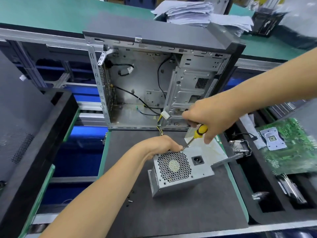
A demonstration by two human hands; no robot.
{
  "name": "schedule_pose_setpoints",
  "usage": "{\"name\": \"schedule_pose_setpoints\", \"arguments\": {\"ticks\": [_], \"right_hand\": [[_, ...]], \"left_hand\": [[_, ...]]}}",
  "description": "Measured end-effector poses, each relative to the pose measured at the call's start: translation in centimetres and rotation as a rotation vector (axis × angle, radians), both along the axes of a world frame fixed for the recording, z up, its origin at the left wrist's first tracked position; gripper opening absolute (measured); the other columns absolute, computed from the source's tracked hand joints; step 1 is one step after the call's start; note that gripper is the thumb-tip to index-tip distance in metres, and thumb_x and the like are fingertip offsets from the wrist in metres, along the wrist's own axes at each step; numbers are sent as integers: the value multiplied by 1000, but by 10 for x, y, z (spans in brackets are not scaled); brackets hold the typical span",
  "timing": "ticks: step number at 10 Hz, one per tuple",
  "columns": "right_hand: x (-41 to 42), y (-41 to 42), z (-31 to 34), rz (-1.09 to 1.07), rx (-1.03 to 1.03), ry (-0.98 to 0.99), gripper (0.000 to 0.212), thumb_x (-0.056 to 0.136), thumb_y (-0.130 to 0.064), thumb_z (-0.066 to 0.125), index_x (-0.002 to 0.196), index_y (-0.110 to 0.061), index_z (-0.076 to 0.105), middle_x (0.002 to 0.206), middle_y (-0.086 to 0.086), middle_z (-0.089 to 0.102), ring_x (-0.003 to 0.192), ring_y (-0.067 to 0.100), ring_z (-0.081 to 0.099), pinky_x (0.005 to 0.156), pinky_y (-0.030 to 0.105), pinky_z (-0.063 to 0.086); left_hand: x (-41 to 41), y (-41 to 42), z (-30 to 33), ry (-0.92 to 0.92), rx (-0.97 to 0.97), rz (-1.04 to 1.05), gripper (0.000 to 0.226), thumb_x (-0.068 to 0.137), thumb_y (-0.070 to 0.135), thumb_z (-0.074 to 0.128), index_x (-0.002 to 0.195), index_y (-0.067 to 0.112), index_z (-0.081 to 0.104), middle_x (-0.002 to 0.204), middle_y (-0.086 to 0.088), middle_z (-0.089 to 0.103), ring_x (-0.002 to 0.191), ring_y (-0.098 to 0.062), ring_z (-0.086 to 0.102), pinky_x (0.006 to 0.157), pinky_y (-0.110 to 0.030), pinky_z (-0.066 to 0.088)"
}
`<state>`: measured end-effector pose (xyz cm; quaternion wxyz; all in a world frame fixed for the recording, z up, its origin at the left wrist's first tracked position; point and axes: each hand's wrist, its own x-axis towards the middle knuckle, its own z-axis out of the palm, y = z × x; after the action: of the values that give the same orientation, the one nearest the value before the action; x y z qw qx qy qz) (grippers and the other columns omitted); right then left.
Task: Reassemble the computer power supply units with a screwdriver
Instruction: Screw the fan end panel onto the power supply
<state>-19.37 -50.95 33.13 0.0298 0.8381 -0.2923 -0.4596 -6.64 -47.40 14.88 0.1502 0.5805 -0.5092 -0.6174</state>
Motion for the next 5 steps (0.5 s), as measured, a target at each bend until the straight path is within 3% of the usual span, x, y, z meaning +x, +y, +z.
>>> {"name": "schedule_pose_setpoints", "arguments": {"ticks": [1,2,3,4,5], "right_hand": [[-5,16,5,1279,-283,-181,11,70,-4,54,77,-12,50,74,4,44,44,17,30,41,27,21],[4,39,5,1190,-293,50,13,67,-2,46,63,-14,44,57,0,35,41,19,25,38,24,10],[17,24,-12,-67,-84,2,26,93,-15,46,67,-11,45,53,1,40,37,13,35,34,20,23],[14,-10,-13,-1366,320,-141,41,101,-28,43,87,8,56,51,3,39,26,5,28,23,13,18],[-3,-11,-7,-1390,511,-129,33,87,-31,64,83,0,51,54,4,44,32,8,30,26,13,23]], "left_hand": [[-1,0,-2,14,-25,-7,28,96,28,60,117,12,67,139,-3,57,134,-19,45,110,-33,30],[-1,2,-3,40,-21,5,29,96,27,59,117,9,67,137,-7,59,132,-21,48,115,-37,31],[-2,3,-3,54,-2,12,32,97,27,59,120,7,67,136,-9,59,131,-24,50,114,-39,33],[-3,4,-2,57,-20,8,29,97,26,59,119,9,67,137,-5,58,132,-18,46,106,-26,29],[0,2,-1,49,-11,13,21,97,28,60,109,15,71,128,0,63,124,-16,52,103,-28,35]]}}
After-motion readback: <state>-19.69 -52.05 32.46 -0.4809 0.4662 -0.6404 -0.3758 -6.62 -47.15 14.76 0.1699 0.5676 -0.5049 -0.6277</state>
